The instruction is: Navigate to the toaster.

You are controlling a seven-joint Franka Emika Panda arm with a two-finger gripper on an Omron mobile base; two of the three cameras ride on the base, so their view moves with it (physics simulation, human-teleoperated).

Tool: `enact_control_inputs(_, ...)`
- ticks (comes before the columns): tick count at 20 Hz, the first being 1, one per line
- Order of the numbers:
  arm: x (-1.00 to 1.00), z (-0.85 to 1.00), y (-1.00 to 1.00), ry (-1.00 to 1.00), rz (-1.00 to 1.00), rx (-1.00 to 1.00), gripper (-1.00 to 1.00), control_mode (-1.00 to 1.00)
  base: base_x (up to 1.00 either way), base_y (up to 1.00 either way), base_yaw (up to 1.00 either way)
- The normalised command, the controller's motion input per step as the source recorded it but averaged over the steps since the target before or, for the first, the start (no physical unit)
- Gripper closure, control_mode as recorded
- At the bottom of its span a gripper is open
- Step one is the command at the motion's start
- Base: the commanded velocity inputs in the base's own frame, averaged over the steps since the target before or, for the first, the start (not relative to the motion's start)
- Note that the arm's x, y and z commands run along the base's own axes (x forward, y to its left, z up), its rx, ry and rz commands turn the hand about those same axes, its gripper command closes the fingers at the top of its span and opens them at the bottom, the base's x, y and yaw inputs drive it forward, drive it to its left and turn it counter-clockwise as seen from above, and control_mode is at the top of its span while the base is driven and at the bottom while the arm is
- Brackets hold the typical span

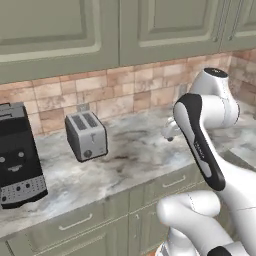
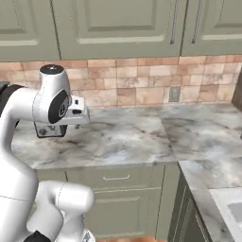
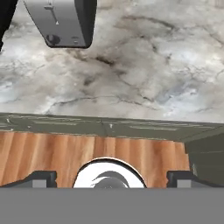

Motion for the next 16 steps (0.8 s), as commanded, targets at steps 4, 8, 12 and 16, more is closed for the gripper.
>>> enact_control_inputs(4, 0.0, 0.0, 0.0, 0.0, 0.0, 0.0, -1.0, 1.0, 0.6, 0.44, 0.43)
enact_control_inputs(8, 0.0, 0.0, 0.0, 0.0, 0.0, 0.0, -1.0, 1.0, 0.64, 0.34, 0.36)
enact_control_inputs(12, 0.0, 0.0, 0.0, 0.0, 0.0, 0.0, -1.0, 1.0, 0.61, 0.45, 0.31)
enact_control_inputs(16, 0.0, 0.0, 0.0, 0.0, 0.0, 0.0, -1.0, 1.0, 0.74, 0.67, 0.24)
